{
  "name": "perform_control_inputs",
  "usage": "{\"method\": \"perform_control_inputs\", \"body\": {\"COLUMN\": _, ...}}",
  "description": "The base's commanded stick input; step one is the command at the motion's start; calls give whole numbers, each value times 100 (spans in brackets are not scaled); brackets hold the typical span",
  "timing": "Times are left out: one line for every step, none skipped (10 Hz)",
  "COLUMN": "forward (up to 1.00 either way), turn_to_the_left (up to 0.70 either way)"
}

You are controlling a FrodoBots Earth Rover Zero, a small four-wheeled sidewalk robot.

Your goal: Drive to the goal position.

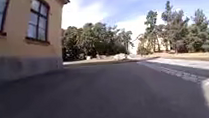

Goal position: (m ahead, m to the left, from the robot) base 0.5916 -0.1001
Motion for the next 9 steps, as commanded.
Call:
{"method": "perform_control_inputs", "body": {"forward": 45, "turn_to_the_left": 0}}
{"method": "perform_control_inputs", "body": {"forward": 45, "turn_to_the_left": 0}}
{"method": "perform_control_inputs", "body": {"forward": 45, "turn_to_the_left": 0}}
{"method": "perform_control_inputs", "body": {"forward": 45, "turn_to_the_left": 0}}
{"method": "perform_control_inputs", "body": {"forward": 45, "turn_to_the_left": 0}}
{"method": "perform_control_inputs", "body": {"forward": 45, "turn_to_the_left": 0}}
{"method": "perform_control_inputs", "body": {"forward": 41, "turn_to_the_left": 0}}
{"method": "perform_control_inputs", "body": {"forward": 2, "turn_to_the_left": 0}}
{"method": "perform_control_inputs", "body": {"forward": 0, "turn_to_the_left": 0}}
